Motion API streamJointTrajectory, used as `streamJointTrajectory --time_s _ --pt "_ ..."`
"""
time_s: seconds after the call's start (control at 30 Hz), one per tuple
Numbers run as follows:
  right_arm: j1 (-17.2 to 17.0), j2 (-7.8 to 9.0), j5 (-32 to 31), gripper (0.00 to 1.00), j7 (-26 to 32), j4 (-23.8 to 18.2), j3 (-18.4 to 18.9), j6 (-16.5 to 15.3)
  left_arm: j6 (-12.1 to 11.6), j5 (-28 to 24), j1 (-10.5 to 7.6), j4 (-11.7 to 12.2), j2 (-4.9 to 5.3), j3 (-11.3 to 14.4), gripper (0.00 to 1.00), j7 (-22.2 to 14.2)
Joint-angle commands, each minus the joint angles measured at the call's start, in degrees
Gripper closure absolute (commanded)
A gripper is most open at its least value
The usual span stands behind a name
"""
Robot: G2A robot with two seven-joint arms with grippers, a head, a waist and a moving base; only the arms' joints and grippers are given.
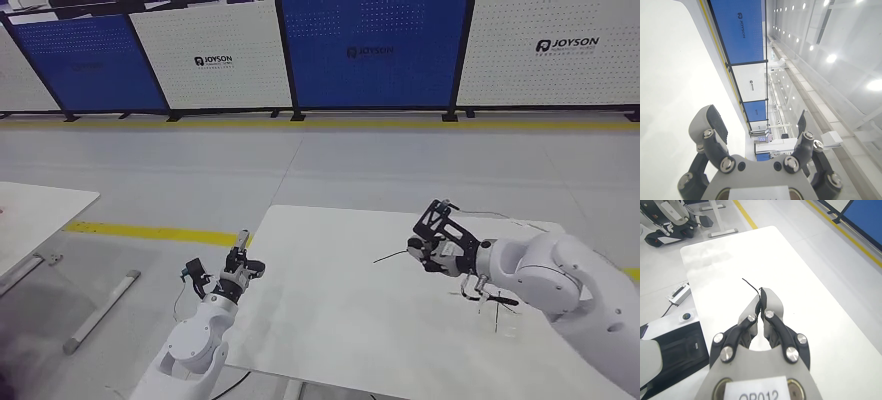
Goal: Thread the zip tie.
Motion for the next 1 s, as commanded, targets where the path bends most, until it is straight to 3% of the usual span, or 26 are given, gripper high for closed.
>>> streamJointTrajectory --time_s 0.0,0.43,0.53,0.63,0.8,0.9,0.97 --pt "0.1 0.02 0.2 1.0 0.0 0.1 -0.1 0.0 0.0 0.0 0.0 0.0 0.0 0.0 0.0 0.0" --pt "-0.2 -0.01 0.0 1.0 -0.8 -0.1 -0.1 0.0 0.0 0.0 0.0 0.0 0.0 0.0 0.0 0.0" --pt "-0.8 -0.02 -5.4 1.0 -3.0 -1.1 -0.1 0.0 0.0 0.0 0.0 0.0 0.0 0.0 0.0 0.0" --pt "-0.2 -0.17 -9.6 1.0 -5.0 -3.1 -1.7 0.0 0.0 0.0 0.0 0.0 0.0 0.0 0.0 0.0" --pt "2.3 0.13 -19.1 1.0 -11.8 -3.8 -7.7 0.0 0.0 0.0 0.0 0.0 0.0 0.0 0.0 0.0" --pt "4.2 0.19 -19.3 1.0 -14.4 -2.7 -11.3 0.0 0.0 0.0 0.0 0.0 0.0 0.0 0.0 0.0" --pt "4.2 0.19 -19.3 1.0 -14.4 -2.7 -11.3 0.0 0.0 0.0 0.0 0.0 0.0 0.0 0.0 0.0"
